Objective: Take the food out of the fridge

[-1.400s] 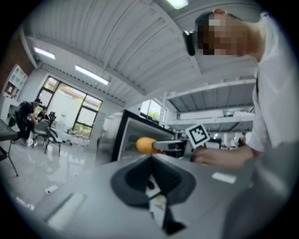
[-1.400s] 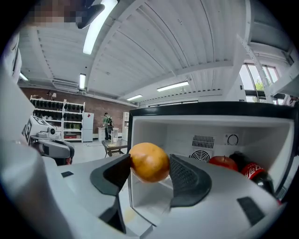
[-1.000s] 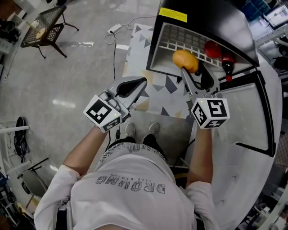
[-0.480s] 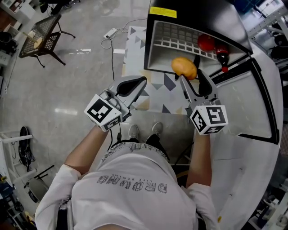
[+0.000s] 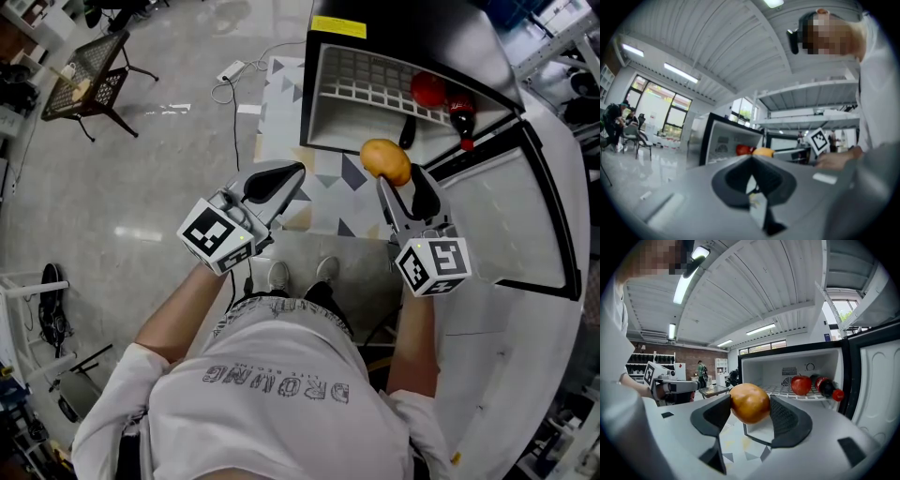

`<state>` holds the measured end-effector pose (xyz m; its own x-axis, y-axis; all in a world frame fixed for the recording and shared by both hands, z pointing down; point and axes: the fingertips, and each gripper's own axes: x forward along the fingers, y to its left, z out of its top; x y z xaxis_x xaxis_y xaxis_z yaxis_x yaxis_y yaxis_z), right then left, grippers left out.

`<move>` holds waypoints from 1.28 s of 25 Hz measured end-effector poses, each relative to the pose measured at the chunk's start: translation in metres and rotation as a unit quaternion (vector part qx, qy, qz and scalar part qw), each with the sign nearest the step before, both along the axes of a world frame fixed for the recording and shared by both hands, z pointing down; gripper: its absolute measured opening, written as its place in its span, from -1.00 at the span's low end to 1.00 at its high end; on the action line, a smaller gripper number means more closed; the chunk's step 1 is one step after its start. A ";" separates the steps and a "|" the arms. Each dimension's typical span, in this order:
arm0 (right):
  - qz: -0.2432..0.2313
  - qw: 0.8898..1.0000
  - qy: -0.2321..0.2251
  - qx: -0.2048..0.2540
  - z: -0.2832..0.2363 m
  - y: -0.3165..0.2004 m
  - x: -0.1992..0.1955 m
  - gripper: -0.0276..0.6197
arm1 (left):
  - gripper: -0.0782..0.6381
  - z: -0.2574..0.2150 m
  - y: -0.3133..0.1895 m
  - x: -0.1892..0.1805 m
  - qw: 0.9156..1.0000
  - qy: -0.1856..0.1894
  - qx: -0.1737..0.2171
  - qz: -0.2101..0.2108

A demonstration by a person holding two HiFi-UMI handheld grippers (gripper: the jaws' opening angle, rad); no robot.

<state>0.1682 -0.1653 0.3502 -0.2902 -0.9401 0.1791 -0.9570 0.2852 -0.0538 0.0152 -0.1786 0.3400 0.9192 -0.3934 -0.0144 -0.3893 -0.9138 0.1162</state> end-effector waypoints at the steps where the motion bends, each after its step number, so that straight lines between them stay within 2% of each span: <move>1: -0.001 1.000 -0.002 -0.001 0.001 0.002 0.000 -0.12 | -0.76 0.001 0.000 0.000 1.000 0.000 -0.001 -0.001; 15: 0.002 0.999 -0.037 -0.010 0.012 0.018 0.004 -0.12 | -0.76 0.004 -0.003 0.013 1.000 -0.005 -0.006 0.001; 32: -0.002 0.999 -0.031 -0.006 0.010 0.013 0.014 -0.12 | -0.76 0.004 -0.006 0.031 1.000 -0.004 -0.008 0.007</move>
<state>0.1824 -0.1522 0.3607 -0.3051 -0.9365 0.1725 -0.9505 0.2882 -0.1165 0.0464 -0.1850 0.3439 0.9248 -0.3804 -0.0003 -0.3772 -0.9172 0.1284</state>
